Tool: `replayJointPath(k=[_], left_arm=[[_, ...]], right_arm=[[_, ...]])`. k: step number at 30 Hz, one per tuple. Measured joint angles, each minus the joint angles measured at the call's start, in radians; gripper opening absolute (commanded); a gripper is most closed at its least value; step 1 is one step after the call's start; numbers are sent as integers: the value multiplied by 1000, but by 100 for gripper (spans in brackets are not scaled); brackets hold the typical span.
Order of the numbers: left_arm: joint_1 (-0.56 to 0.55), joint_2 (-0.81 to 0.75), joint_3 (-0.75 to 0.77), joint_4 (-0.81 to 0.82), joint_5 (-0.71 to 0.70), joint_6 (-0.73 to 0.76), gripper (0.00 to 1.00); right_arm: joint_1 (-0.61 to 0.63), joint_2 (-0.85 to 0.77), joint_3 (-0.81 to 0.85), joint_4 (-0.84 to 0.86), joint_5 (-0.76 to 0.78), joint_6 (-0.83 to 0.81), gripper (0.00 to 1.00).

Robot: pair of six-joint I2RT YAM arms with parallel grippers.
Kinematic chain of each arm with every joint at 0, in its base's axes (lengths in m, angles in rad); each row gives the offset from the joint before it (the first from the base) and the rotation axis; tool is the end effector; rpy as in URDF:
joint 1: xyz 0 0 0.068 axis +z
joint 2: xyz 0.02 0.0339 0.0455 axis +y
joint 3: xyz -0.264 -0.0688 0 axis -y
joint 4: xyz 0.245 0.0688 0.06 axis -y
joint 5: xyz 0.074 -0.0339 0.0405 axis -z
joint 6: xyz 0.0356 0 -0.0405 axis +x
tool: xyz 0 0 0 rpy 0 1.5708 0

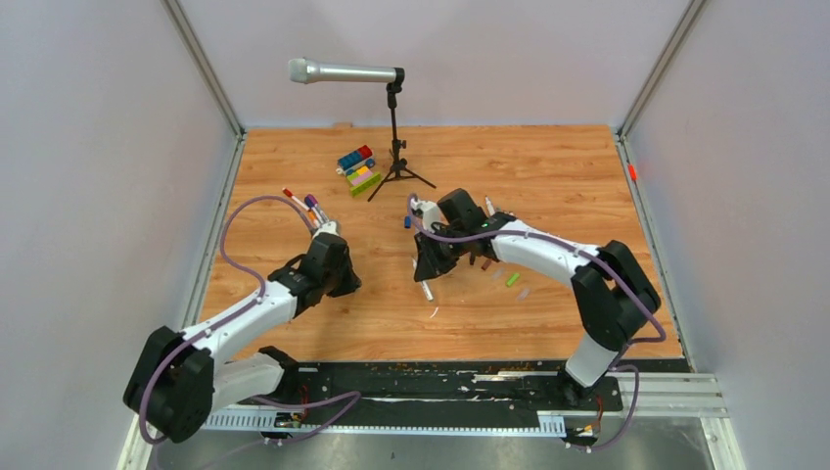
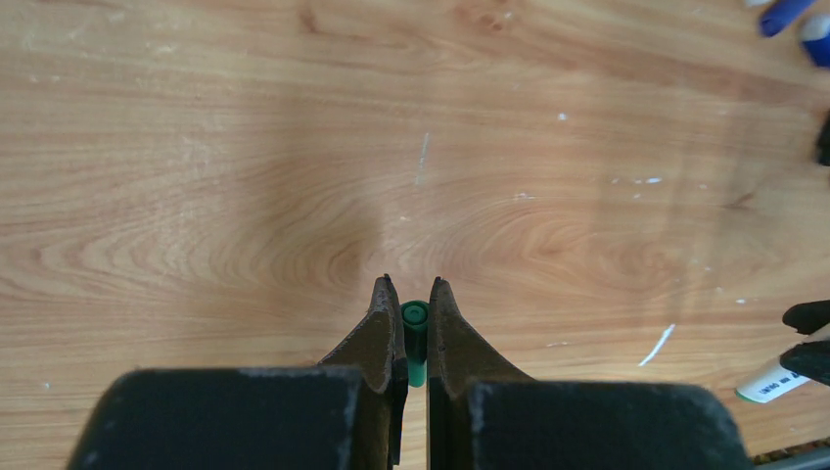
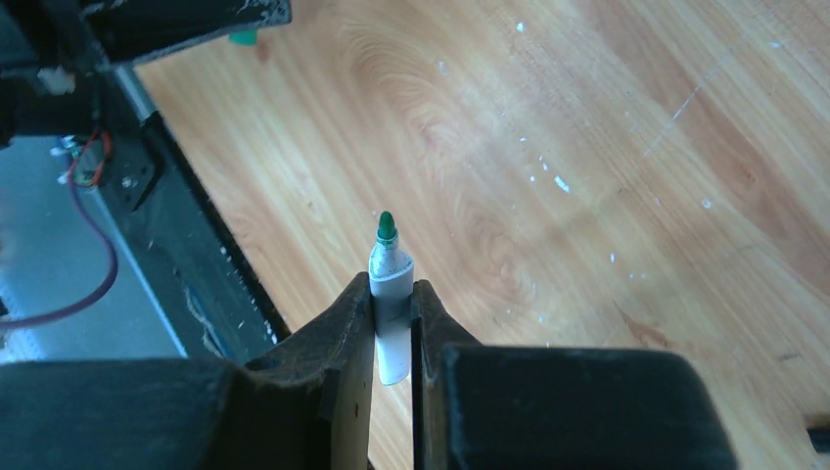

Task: Open the pen caps
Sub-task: Place the pen cap at the center of the board.

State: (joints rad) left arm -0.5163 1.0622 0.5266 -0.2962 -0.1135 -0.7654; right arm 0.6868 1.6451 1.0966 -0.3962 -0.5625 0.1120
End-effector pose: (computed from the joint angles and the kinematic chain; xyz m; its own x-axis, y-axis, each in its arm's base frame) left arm 0.1815 -0.0984 0.1898 -0.7574 -0.3616 -0.5437 -0.1395 0.9030 -0.4063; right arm 0.2516 0.2309 0.2159 -0.7096 -0.4596 -0.5340 -0.7031 0.5106 0.4949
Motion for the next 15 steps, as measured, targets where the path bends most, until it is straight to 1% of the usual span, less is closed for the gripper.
replayJointPath(k=[3,8,11,15], left_arm=[[0,72,0,0,10,-6,2],[0,150,0,5,40,-10,6],[0,176,3,13,54,-10,9],[0,183,4,24,58,-8,17]], right_arm=[[37,93,54,-2,67,42,0],[75,211,97,-18,104,87,2],[98,244,107,-26,109,111,5],[122,263,119,-31,109,146,11]])
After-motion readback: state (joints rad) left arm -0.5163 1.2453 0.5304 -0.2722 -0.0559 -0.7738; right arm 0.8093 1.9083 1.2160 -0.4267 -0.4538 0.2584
